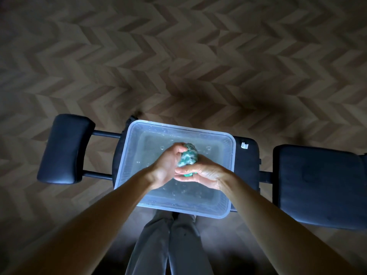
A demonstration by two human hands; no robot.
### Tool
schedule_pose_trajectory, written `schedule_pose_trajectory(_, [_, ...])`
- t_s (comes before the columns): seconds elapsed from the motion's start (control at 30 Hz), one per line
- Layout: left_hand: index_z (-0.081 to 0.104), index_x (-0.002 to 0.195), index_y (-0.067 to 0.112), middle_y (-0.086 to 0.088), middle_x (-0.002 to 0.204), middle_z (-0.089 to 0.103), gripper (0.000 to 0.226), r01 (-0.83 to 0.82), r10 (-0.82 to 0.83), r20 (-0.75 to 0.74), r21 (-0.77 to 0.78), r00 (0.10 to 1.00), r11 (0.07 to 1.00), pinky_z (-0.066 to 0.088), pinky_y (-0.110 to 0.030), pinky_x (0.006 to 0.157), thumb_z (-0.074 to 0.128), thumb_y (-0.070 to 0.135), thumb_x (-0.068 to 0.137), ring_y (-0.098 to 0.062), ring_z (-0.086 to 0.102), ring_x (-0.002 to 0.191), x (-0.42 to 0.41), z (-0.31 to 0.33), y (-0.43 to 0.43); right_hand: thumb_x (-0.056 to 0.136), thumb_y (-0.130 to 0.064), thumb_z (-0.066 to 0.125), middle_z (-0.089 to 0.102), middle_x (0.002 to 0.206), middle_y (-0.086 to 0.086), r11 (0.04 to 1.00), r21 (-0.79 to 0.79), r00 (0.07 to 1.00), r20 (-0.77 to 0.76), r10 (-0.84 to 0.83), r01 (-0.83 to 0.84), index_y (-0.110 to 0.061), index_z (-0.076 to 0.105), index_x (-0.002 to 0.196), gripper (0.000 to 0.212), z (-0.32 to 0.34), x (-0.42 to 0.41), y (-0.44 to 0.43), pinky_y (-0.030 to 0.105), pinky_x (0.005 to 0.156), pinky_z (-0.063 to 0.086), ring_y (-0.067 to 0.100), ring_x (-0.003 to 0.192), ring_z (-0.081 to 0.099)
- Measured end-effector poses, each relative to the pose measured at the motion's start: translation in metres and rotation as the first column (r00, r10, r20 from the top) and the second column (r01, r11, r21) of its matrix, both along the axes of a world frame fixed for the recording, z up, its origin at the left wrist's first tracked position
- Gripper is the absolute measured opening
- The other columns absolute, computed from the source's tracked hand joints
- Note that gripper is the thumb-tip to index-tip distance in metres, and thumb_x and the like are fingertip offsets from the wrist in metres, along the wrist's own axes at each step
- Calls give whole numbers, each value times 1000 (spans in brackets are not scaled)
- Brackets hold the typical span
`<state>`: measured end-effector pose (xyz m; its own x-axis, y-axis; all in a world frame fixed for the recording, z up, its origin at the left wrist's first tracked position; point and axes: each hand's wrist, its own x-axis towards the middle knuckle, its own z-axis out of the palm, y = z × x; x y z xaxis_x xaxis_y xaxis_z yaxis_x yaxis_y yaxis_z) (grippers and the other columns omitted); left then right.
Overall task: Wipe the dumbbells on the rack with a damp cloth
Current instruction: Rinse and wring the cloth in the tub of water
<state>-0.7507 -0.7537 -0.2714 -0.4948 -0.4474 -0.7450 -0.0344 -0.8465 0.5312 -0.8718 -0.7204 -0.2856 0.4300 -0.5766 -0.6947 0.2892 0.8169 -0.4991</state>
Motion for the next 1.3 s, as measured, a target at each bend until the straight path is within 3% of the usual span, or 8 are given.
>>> schedule_pose_trajectory(0.13, [51,107,32,-12,95,60,29,462,-330,395,-310,857,831,42,-32,74,31,14,99,-26,54,84,2,-9,-14,79,13,61,62,75,5,999,33,996,-77,-34,37,-12,56,80,26,-2,-1,-4,13,44,38,7,52,47])
schedule_pose_trajectory(0.2, [39,134,36,-9,104,60,47,854,-365,786,-374,499,362,40,-31,81,41,10,95,-25,54,95,13,-8,-24,79,12,60,57,71,3,998,57,996,-84,-3,8,-13,54,80,26,-4,-3,-5,11,39,27,3,44,35])
schedule_pose_trajectory(0.27, [15,149,29,-12,123,53,72,938,-290,896,-346,335,16,39,-28,87,45,0,90,-24,51,107,27,-3,-25,79,9,60,49,64,-1,992,98,988,-120,93,-81,-15,51,78,26,-6,-8,-5,11,37,26,2,41,31])
schedule_pose_trajectory(0.43, [19,145,12,-23,146,32,97,764,20,877,-407,481,-500,56,-27,60,50,-21,58,-23,65,84,39,-21,-28,71,-4,67,42,71,-1,950,106,917,-249,313,-295,-17,48,82,26,1,-5,-10,15,45,22,7,53,28])
schedule_pose_trajectory(0.63, [38,129,9,-8,116,46,66,642,71,829,-372,555,-671,50,-21,44,63,2,68,-14,67,70,27,-44,-32,84,-2,60,36,69,0,913,129,848,-340,407,-386,-17,43,72,25,1,5,-17,21,52,19,11,58,28])
schedule_pose_trajectory(0.83, [68,74,7,-3,56,61,40,687,-47,895,-374,444,-623,37,-18,33,87,20,41,-15,57,38,25,-36,-34,78,1,54,33,68,3,901,143,716,-561,415,-410,-14,43,75,20,-4,24,-21,22,49,23,14,59,28])
schedule_pose_trajectory(1.0, [55,121,11,-11,111,66,37,941,-314,940,-220,134,-256,47,-30,80,54,9,84,-29,63,101,15,-21,-38,83,-10,59,63,97,14,709,30,335,-867,369,-704,-6,56,113,30,-7,30,-23,23,60,42,28,86,61])
schedule_pose_trajectory(1.3, [49,61,6,-11,62,53,22,913,-506,781,-197,367,357,36,-23,44,43,-5,79,-21,52,55,1,-19,-25,82,-11,54,67,104,19,538,67,61,-974,216,-840,-6,67,106,28,-4,20,-16,31,82,48,35,100,62])
